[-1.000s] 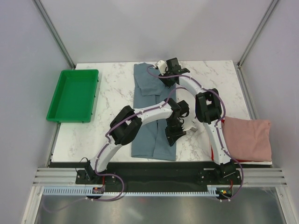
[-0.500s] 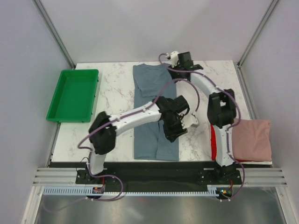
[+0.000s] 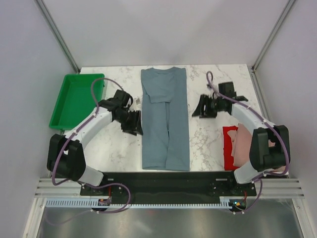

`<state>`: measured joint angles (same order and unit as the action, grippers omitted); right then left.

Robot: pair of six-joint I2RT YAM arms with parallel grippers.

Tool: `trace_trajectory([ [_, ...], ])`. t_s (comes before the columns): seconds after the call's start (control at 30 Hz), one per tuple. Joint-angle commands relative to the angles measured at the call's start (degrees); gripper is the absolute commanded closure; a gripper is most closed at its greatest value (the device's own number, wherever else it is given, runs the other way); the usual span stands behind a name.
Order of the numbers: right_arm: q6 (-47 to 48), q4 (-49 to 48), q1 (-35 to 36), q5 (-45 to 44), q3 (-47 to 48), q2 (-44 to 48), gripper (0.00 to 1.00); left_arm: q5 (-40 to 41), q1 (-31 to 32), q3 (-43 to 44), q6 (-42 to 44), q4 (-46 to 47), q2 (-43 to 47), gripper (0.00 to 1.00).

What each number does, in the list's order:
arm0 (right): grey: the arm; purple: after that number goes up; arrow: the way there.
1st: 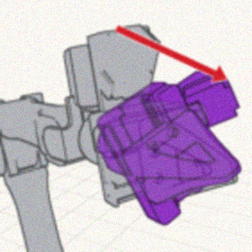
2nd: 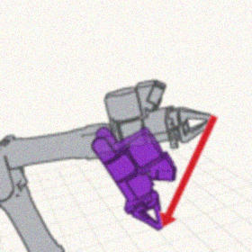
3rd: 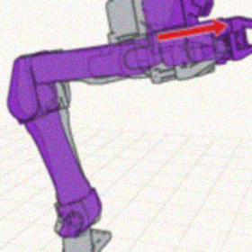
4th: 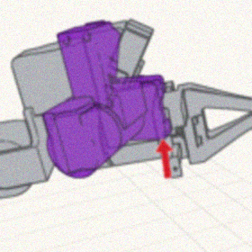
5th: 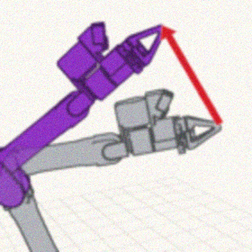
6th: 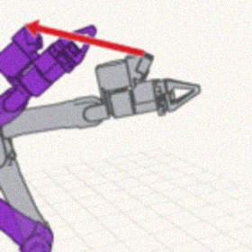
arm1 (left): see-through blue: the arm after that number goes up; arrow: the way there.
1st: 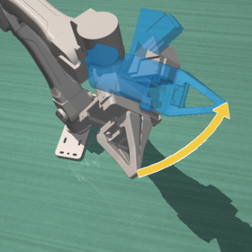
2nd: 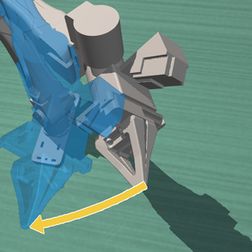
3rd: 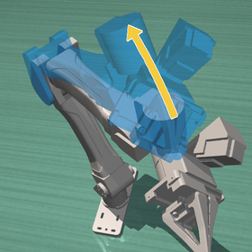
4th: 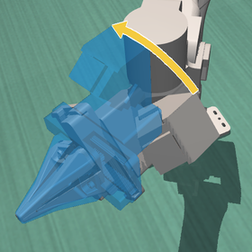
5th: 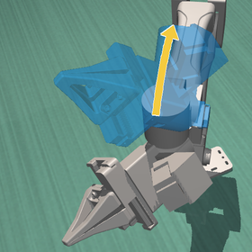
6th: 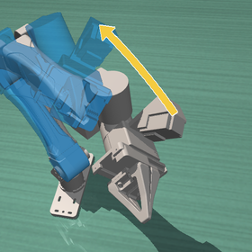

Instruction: Fold and stack the t-shirts

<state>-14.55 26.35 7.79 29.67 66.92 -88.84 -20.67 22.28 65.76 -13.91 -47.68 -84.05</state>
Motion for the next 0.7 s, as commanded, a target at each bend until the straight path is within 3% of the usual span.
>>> trace_trajectory([
  [0.0,-7.68,7.23,-0.23,13.03,-11.67,0.67,0.4,-6.23,-0.75,-5.8,-11.56,3.55,3.1,0.53],
  [0.07,-10.24,8.09,0.9,15.41,-15.57,1.65,0.4,-7.19,-1.01,-10.98,-14.64,5.13,3.02,0.52],
  [0.13,-9.1,9.94,2.13,15.59,-18.74,3.05,0.4,-7.63,-1.01,-15.91,-16.84,6.02,3.02,0.42],
  [0.2,-9.01,12.4,5.03,15.94,-21.11,4.1,0.39,-8.94,-1.01,-20.64,-17.9,8.11,3.02,0.38],
  [0.37,-12.16,13.38,12.49,12.01,-23.93,4.64,0.38,-11.77,-0.93,-26.2,-21.59,12.26,2.14,0.4],
  [0.67,-14.54,14.17,14.88,5.66,-27.18,-1.42,0.38,-13.17,-0.84,-27.96,-24.4,16.65,-3.31,0.44],
])
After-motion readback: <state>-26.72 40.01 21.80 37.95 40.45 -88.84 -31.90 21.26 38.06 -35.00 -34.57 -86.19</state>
